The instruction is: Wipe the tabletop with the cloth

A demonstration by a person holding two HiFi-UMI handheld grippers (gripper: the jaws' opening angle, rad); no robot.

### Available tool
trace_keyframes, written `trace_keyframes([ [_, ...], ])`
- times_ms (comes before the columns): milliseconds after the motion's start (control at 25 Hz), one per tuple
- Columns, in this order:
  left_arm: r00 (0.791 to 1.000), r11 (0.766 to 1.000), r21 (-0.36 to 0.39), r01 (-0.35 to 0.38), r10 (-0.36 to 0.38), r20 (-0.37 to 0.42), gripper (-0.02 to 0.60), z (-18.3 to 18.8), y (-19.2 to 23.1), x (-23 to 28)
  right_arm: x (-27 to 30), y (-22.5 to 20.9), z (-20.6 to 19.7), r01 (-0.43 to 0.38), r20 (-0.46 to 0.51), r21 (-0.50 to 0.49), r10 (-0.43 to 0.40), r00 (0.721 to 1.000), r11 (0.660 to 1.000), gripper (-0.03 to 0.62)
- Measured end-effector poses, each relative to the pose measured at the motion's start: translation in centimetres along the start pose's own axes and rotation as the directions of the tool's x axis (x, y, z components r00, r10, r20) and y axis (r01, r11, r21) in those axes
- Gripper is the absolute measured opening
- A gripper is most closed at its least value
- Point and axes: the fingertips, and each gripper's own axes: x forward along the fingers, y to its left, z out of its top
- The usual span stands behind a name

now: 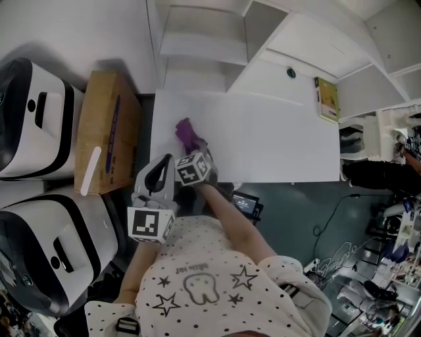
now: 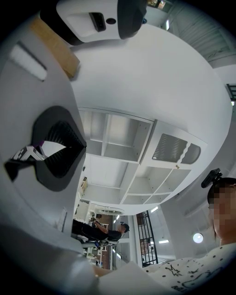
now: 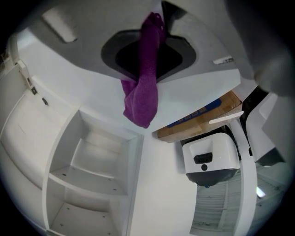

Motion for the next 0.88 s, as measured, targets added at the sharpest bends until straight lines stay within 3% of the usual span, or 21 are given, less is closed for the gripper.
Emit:
trace_keyframes([
  [160, 1.000, 1.000, -0.002, -0.007, 0.007, 0.000, -0.006, 0.0, 0.1, -0.2, 0.4, 1.2, 0.1, -0.004, -0.008, -0.043, 0.003, 1.000, 0.999, 0.069],
  [680, 1.000, 1.000, 0.002, 0.001, -0.001, 0.002, -0.005, 0.5, -0.1, -0.2, -0.2, 7.4, 2.5, -0.142, -0.005, -0.217, 0.145, 0.989, 0.966, 0.069],
  [880, 1.000, 1.000, -0.004, -0.006, 0.006, 0.000, -0.006, 0.4, -0.1, -0.3, -0.5, 8.0, 2.4, -0.162, -0.001, -0.236, 0.166, 0.986, 0.958, 0.069],
])
